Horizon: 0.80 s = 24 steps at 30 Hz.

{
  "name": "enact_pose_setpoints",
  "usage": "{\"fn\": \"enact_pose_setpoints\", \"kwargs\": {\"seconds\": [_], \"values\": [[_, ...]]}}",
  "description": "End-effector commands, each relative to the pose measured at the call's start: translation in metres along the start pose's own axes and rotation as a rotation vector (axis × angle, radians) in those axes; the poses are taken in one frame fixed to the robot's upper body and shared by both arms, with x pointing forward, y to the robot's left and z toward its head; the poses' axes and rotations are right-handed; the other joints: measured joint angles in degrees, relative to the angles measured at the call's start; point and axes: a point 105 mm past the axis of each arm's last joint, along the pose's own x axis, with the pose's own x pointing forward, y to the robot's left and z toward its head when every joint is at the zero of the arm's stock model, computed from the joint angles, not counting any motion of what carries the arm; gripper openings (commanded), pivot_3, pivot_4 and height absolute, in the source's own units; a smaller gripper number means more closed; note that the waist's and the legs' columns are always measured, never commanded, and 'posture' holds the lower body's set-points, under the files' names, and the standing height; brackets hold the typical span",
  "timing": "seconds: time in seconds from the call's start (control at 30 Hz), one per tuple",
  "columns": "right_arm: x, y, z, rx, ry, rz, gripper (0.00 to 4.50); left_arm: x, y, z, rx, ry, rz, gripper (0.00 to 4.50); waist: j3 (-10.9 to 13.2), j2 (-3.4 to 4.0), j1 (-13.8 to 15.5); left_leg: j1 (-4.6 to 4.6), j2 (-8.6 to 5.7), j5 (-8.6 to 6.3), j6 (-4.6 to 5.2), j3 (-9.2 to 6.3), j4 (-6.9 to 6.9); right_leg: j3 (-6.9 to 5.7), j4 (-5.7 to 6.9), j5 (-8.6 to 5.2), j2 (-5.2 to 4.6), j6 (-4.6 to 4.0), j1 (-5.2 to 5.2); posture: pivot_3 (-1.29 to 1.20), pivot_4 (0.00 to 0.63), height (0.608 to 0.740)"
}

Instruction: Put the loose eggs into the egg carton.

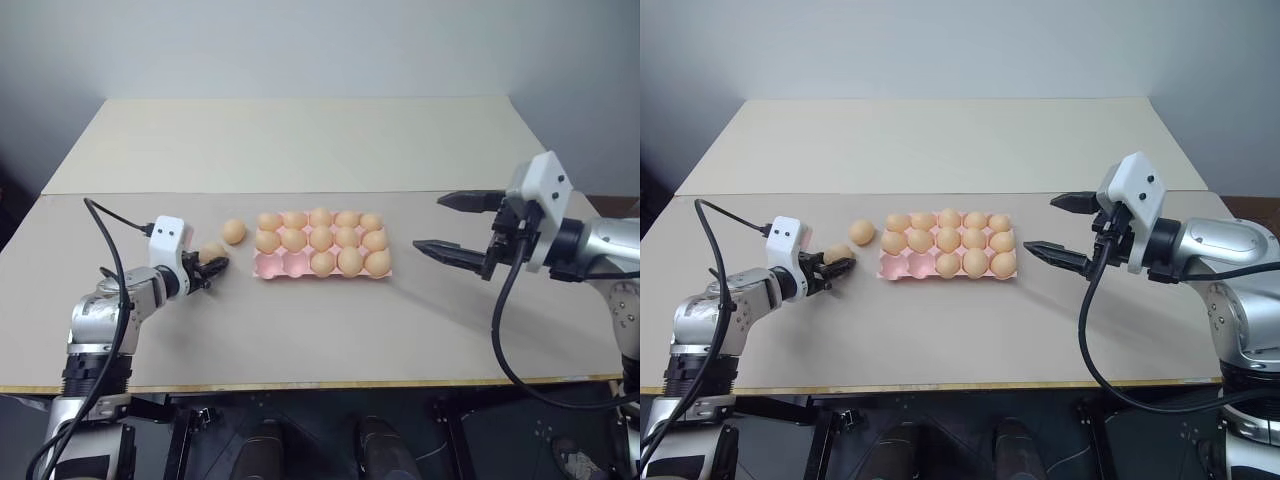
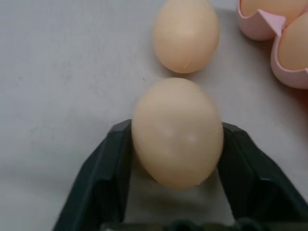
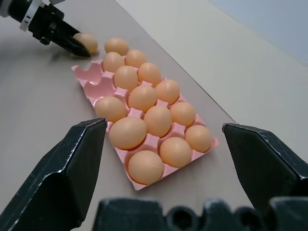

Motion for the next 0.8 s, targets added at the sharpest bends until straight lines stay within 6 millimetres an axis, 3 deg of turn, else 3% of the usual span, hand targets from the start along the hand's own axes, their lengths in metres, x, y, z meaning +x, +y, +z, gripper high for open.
{"fn": "enact_pose_setpoints", "kwargs": {"seconds": [0.03,0.2,0.3,0.37,0.47,0.6,0.8], "values": [[-0.003,-0.003,0.015,-0.062,-0.042,-0.022,4.5,-0.008,0.001,0.017,0.031,-0.06,0.012,1.95,0.0,0.0,0.01,0.0,0.0,0.0,0.0,0.0,0.0,0.0,0.0,0.0,0.0,0.0,0.0,0.0,0.15,0.74],[-0.003,-0.001,0.014,-0.063,-0.042,-0.023,4.5,-0.031,0.008,0.023,0.092,-0.091,0.029,1.95,0.0,0.0,-0.15,-0.03,0.02,0.0,0.0,-0.01,0.0,0.0,-0.02,0.0,0.0,0.0,-0.02,0.0,0.15,0.74],[-0.004,0.0,0.012,-0.056,-0.042,-0.029,4.5,-0.051,-0.01,0.041,0.161,-0.188,-0.08,1.95,0.0,0.0,-0.33,-0.04,0.05,0.0,0.0,-0.01,-0.02,0.01,-0.03,0.0,0.02,0.0,-0.04,0.0,0.15,0.74],[-0.004,0.002,0.011,-0.057,-0.044,-0.029,4.5,-0.053,-0.035,0.049,0.198,-0.246,-0.197,1.95,0.0,0.0,0.11,-0.04,0.03,0.0,0.0,0.0,-0.01,0.01,-0.03,0.0,-0.01,0.0,-0.03,0.0,0.15,0.74],[0.0,0.004,0.011,-0.056,-0.048,-0.027,4.5,-0.044,-0.075,0.059,0.215,-0.307,-0.359,1.95,0.0,0.0,0.53,0.04,-0.03,0.01,-0.01,0.0,0.0,-0.01,-0.06,0.0,-0.05,0.01,0.11,0.0,0.15,0.74],[0.001,0.0,0.007,-0.046,-0.011,-0.058,4.5,-0.023,-0.111,0.058,0.231,-0.309,-0.489,1.95,-0.02,-0.03,0.62,-0.04,-0.06,0.01,-0.01,-0.02,0.03,-0.03,-0.09,0.02,-0.05,0.05,0.1,0.0,0.15,0.74],[-0.001,0.001,0.007,-0.046,-0.007,-0.068,4.5,-0.004,-0.137,0.057,0.248,-0.283,-0.59,1.95,-0.02,-0.03,-0.12,-0.02,-0.04,0.01,0.0,0.0,0.03,0.04,-0.05,0.02,0.0,0.05,0.04,0.0,0.15,0.74]]}}
